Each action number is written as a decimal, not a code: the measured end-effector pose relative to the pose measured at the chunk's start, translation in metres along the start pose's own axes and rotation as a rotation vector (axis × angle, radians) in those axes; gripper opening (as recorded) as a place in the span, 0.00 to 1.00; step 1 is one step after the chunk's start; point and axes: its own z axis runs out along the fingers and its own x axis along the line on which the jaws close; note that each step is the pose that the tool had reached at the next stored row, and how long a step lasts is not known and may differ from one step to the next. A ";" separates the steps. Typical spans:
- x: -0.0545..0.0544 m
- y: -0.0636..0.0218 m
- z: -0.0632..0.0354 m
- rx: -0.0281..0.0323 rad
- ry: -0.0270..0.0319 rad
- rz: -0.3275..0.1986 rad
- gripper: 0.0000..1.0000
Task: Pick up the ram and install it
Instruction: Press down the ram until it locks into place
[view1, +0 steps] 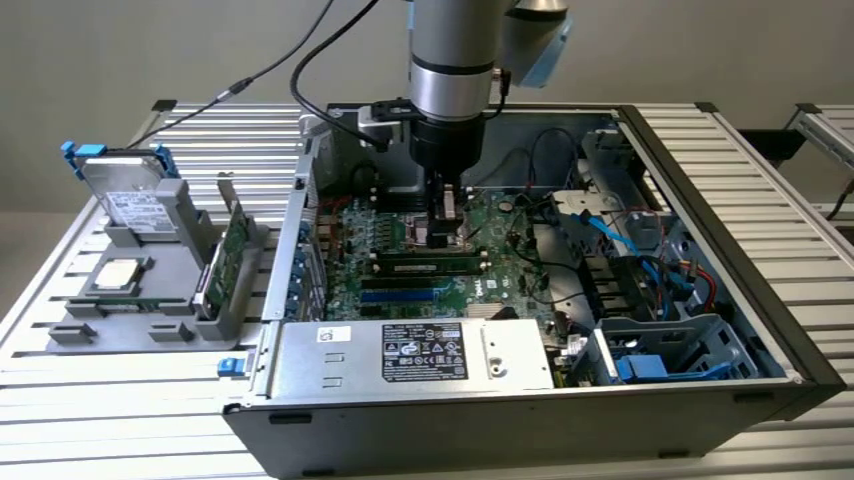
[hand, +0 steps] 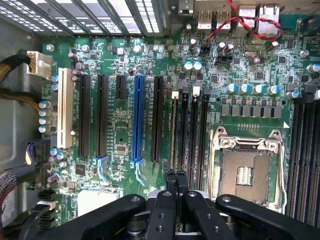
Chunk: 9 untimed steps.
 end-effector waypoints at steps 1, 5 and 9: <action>0.000 0.0003 -0.0005 -0.0001 0.0000 0.000 0.10; 0.000 0.0004 -0.0006 -0.0001 0.0001 0.000 0.10; 0.000 0.0004 -0.0006 -0.0001 0.0001 0.000 0.10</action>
